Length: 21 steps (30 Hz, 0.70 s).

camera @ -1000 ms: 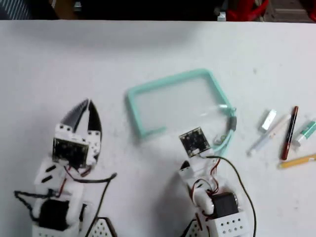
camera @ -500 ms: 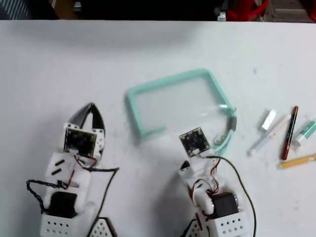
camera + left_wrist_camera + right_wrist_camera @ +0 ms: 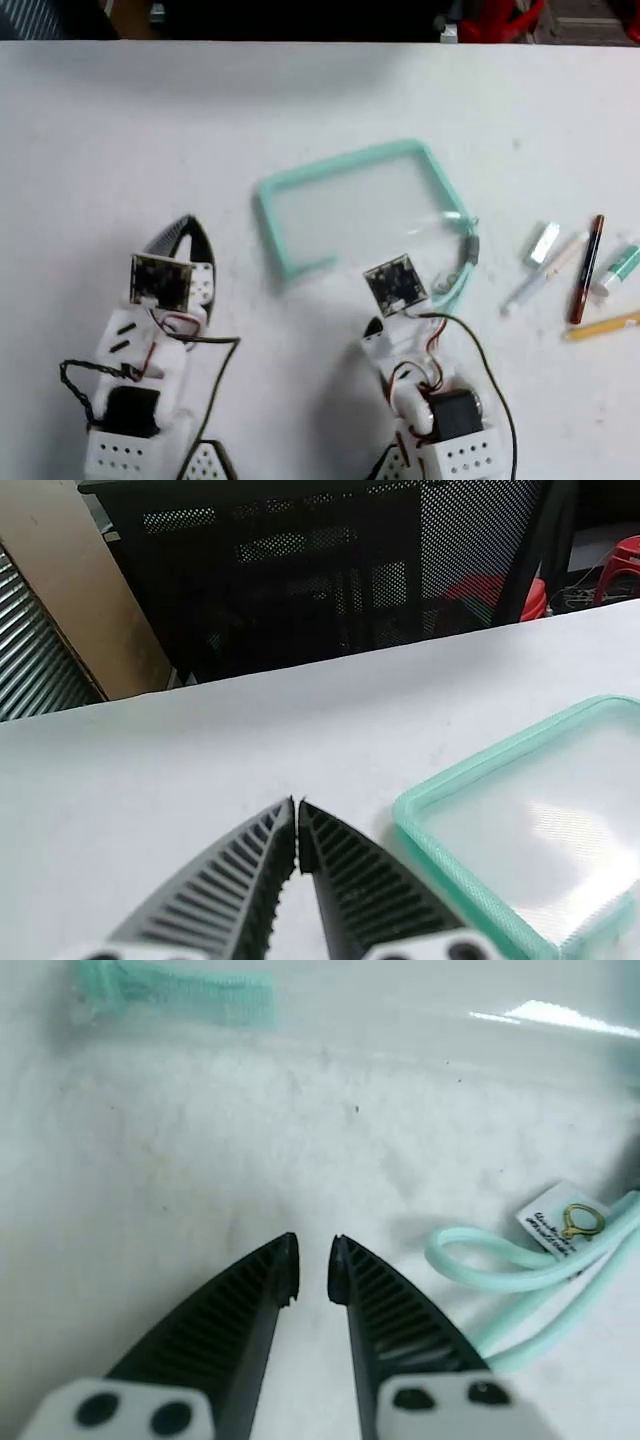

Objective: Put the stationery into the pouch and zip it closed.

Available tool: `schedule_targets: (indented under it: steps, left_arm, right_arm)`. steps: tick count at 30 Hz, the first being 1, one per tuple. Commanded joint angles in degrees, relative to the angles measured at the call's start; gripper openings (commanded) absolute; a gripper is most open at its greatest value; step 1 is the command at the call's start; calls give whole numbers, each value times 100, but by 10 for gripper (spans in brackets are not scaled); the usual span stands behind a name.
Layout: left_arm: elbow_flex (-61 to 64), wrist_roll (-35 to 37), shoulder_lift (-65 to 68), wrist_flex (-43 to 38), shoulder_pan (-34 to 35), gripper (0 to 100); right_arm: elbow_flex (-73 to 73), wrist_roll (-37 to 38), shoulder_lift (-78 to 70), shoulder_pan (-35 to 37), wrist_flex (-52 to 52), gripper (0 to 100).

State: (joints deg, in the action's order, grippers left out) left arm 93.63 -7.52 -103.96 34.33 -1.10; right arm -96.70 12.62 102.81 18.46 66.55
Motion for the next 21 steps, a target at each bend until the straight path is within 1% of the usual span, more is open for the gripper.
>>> schedule_targets:
  steps: [1, 3, 5, 8, 12, 16, 21]
  left_arm:
    - [-229, -167, -31, 176, -4, 28]
    - [-536, -193, 101, 501, -13, 28]
    - [-782, -220, 462, 580, -13, 28]
    - [-1160, -229, 1411, 440, -13, 28]
    - [-1758, -229, 3169, 88, -4, 28]
    - [-2444, -202, 4769, 9, 31, 28]
    - [-2971, -193, 5868, 35, -4, 28]
  right_arm:
    - [-18, 70, 4, -31, 259, 62]
    - [-18, 70, 22, -31, 295, 60]
    - [-18, 70, 22, -40, 286, 63]
    - [-18, 70, 31, -48, 286, 63]
    - [-18, 70, 40, -66, 127, 63]
    - [-18, 70, 40, -66, 92, 63]
    - [-18, 79, 40, -66, 92, 63]
